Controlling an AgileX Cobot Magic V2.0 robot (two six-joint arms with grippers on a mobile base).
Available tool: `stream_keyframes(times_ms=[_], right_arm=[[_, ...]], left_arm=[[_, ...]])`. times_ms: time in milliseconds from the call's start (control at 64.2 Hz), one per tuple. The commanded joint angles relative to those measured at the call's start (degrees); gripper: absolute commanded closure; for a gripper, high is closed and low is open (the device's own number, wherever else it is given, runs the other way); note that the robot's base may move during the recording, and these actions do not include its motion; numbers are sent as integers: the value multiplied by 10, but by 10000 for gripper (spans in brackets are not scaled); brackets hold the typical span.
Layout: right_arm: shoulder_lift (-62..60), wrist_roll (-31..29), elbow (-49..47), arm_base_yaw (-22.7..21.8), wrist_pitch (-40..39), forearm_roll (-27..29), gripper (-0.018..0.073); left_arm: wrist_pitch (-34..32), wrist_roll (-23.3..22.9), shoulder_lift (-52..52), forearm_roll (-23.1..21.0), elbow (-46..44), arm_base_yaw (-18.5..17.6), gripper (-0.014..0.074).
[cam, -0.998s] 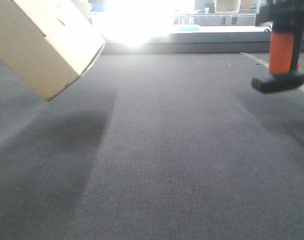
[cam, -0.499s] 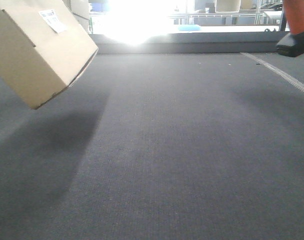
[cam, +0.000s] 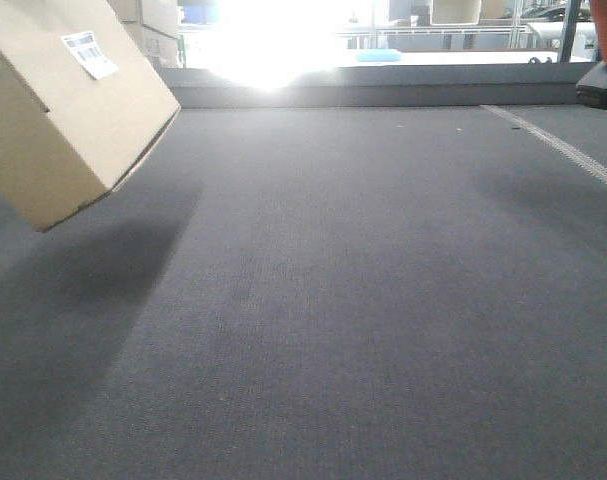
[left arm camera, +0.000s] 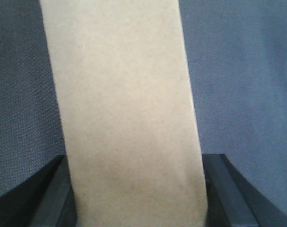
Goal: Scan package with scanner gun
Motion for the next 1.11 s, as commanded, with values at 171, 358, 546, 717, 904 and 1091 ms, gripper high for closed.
stream_keyframes(times_ms=[171,358,546,717,904,1091], right_arm=[[18,-5,-9,-9,-51,2,713],[31,-5,-9,-9,-73,9,713],[31,-5,-9,-9,-80,21,713],[31,-5,-9,-9,-80,21,713],[31,-5,-9,-9,-74,21,713],[31,-5,-9,-9,-65,21,713]], left_arm=[[-3,4,-38,-6,-1,-2,708],[-3,4,-50,-3,5,-11,708],[-3,4,-52,0,34,-28,708],[-3,4,-52,0,45,-31,708],[-3,4,-52,0,45,-31,708],[-3,4,-52,0,45,-31,708]])
